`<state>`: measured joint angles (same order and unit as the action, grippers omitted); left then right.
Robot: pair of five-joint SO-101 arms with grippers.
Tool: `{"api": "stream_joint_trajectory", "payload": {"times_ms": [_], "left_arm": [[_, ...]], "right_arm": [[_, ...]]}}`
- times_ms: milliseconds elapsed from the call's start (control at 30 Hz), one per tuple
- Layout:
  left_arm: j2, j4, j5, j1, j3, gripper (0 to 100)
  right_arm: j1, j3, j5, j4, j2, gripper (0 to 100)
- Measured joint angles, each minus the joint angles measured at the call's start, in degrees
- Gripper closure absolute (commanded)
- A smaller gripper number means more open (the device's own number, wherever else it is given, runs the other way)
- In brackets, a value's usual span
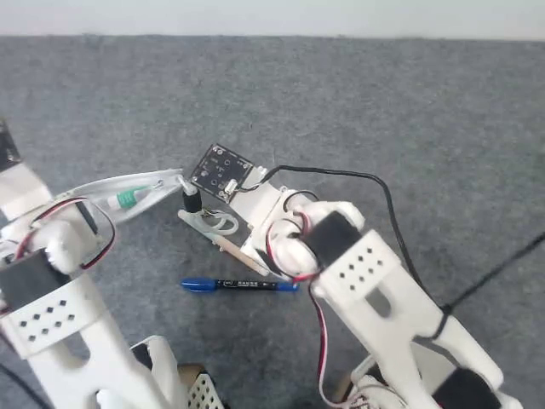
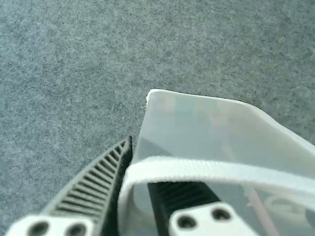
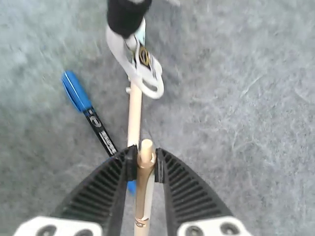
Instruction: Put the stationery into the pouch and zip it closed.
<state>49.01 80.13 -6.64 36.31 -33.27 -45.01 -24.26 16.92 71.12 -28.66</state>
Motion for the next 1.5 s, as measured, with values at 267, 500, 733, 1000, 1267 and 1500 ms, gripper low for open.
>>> {"api": "stream_joint_trajectory", "payload": {"times_ms": [267,500,733,1000,1267,1500], "left_arm": [[0.0,0.0,0.0,0.0,0.0,99],[0.0,0.0,0.0,0.0,0.0,99],[0.0,0.0,0.0,0.0,0.0,99],[0.0,0.0,0.0,0.0,0.0,99],[0.0,0.0,0.0,0.0,0.0,99],[0.0,0.0,0.0,0.0,0.0,99]], "right_arm": [[-3.1,0.0,-6.6,0.0,-7.2,99.3],[-3.3,0.0,-11.6,-3.1,-9.7,99.3],[-3.4,0.0,-14.7,-4.7,-10.0,99.3],[-3.5,-3.8,-14.2,-6.2,-17.5,99.3],[-4.6,-15.8,-12.6,-18.0,-30.3,99.3],[-4.6,-16.5,-13.8,-22.2,-34.3,99.3]]}}
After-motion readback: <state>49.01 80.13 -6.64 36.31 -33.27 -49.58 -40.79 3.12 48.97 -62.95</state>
